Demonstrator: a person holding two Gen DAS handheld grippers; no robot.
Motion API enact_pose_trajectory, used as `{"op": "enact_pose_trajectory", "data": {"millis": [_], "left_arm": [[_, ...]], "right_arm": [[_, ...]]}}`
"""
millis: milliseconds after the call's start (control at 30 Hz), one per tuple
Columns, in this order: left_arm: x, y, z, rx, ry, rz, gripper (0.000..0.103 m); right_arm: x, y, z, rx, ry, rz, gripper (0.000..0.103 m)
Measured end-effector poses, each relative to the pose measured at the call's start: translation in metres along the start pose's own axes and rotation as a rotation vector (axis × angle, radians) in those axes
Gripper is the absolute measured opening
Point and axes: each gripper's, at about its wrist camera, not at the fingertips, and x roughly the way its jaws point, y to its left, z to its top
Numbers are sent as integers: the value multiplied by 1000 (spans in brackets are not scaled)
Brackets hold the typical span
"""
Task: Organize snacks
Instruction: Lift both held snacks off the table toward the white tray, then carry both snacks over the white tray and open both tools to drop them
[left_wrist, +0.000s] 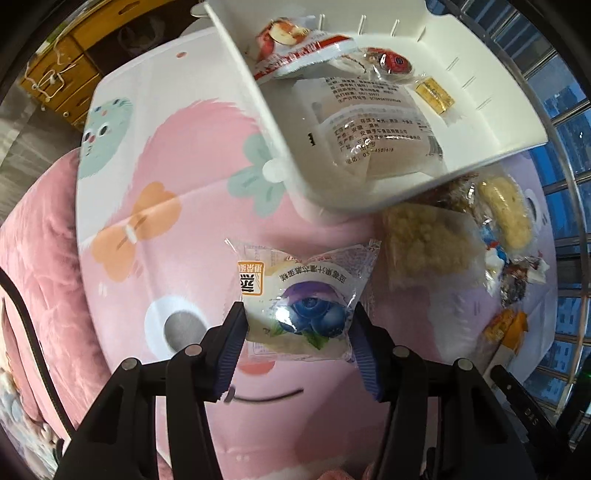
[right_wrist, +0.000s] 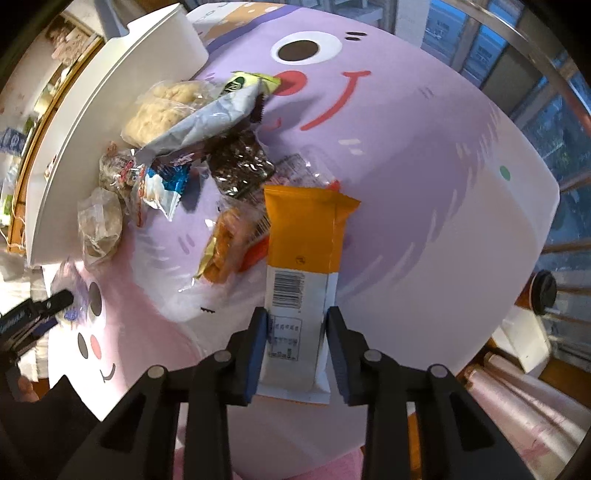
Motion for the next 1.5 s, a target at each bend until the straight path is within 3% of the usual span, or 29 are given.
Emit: {"op": "enact_pose_trajectory", "data": {"millis": [267, 633, 1000, 1233, 1500], "left_arm": [[-38, 11, -37, -8, -49, -30, 54], [-97, 38, -101, 1, -112, -84, 54], [-137, 35, -129, -41, -172, -121, 54], [-153, 11, -111, -105, -237, -113, 54], [-158, -33, -74, -162, -287, -114, 54]], "right_arm": [[-23, -18, -32, 44, -69, 40, 32], [-80, -4, -75, 9, -228, 100, 32], [-125, 24, -37, -181, -357, 173, 32], [-144, 42, 9, -326, -399, 243, 32], [-156, 52, 67, -479, -386, 291, 33]]}}
